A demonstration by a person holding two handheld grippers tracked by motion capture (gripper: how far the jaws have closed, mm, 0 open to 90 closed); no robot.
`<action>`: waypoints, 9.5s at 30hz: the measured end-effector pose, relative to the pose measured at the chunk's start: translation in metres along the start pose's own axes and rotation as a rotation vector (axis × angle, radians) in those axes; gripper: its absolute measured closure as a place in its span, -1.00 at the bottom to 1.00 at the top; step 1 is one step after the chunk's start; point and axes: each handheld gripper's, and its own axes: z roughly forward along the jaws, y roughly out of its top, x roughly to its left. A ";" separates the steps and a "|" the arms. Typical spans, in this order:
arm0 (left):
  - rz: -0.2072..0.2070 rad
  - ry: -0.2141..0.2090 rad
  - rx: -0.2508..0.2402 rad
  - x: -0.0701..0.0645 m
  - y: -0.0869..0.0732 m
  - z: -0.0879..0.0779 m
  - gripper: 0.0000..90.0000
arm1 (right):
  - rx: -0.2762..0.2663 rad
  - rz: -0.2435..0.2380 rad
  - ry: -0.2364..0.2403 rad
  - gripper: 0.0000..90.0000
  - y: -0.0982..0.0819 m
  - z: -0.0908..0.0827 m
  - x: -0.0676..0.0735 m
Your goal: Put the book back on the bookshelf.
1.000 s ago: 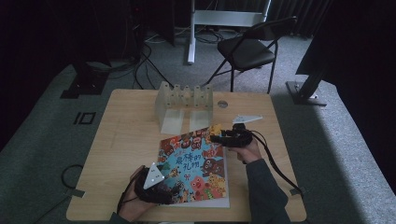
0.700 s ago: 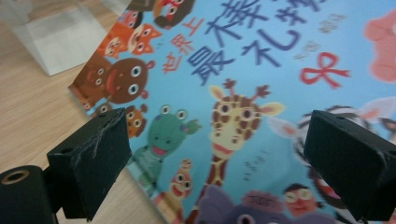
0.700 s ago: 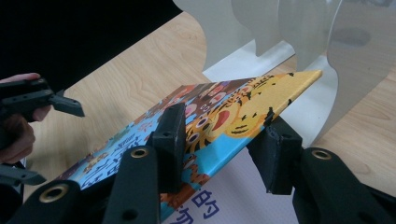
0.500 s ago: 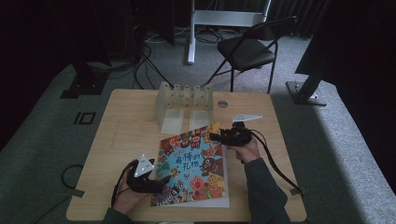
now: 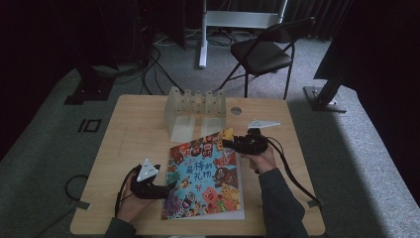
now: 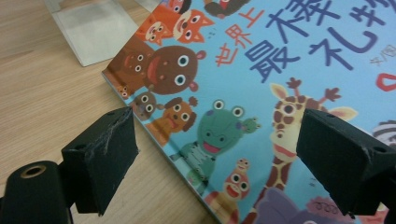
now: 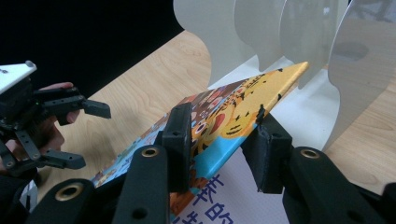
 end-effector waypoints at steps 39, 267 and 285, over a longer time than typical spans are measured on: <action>-0.101 -0.042 -0.026 0.025 0.018 0.020 -0.69 | -0.141 -0.089 0.069 0.65 0.013 -0.042 0.024; 0.184 -0.369 -0.483 0.006 0.096 0.008 0.33 | -0.043 -0.090 -0.283 0.04 -0.098 -0.099 -0.035; 0.223 -0.354 -0.477 -0.007 0.094 0.006 0.64 | 0.033 -0.105 -0.387 0.04 -0.118 -0.102 -0.039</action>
